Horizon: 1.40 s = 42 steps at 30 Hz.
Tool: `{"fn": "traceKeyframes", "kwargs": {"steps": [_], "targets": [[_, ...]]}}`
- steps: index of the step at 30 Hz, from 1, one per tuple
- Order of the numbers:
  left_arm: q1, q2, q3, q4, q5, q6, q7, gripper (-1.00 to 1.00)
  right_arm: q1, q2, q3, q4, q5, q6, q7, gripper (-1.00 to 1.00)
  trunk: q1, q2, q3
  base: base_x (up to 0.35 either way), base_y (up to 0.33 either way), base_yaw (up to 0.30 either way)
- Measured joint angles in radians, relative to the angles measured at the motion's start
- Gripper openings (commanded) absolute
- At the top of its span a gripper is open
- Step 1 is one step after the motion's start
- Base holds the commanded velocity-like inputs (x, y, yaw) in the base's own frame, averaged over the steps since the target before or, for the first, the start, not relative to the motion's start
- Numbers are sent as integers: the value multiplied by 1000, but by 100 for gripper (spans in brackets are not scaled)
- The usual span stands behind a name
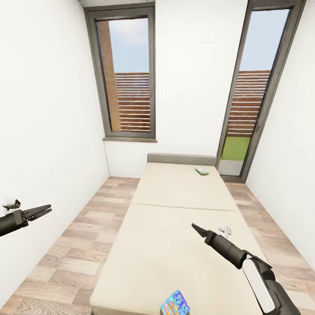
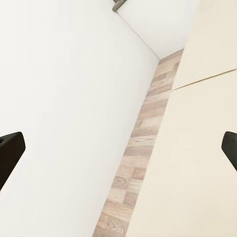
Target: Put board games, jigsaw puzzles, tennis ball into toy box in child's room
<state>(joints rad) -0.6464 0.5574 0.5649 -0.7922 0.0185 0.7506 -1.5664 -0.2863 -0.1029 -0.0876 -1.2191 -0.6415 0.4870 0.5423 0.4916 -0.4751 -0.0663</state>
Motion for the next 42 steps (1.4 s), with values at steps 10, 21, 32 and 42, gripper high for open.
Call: {"fn": "traceKeyframes", "kwargs": {"steps": [10, 21, 32, 42], "targets": [[0, 1, 1, 0, -1, 6, 0, 100, 0, -2, -1, 0, -1, -1, 3, 100, 8, -14, 4, 0, 0, 0], [0, 0, 0, 0, -3, 23, 0, 100, 0, -8, -4, 3, -11, -22, -5, 100, 50, -91, -30, 0, 0, 0], [0, 6, 5, 0, -4, 38, 0, 100, -1, -11, -80, 87, -16, -18, 1, 100, 73, -133, -49, 0, 0, 0], [0, 34, 5, -1, -2, 148, 0, 100, -1, -11, -125, 98, -21, -7, 3, 100, 73, -133, -49, 0, 0, 0]]}}
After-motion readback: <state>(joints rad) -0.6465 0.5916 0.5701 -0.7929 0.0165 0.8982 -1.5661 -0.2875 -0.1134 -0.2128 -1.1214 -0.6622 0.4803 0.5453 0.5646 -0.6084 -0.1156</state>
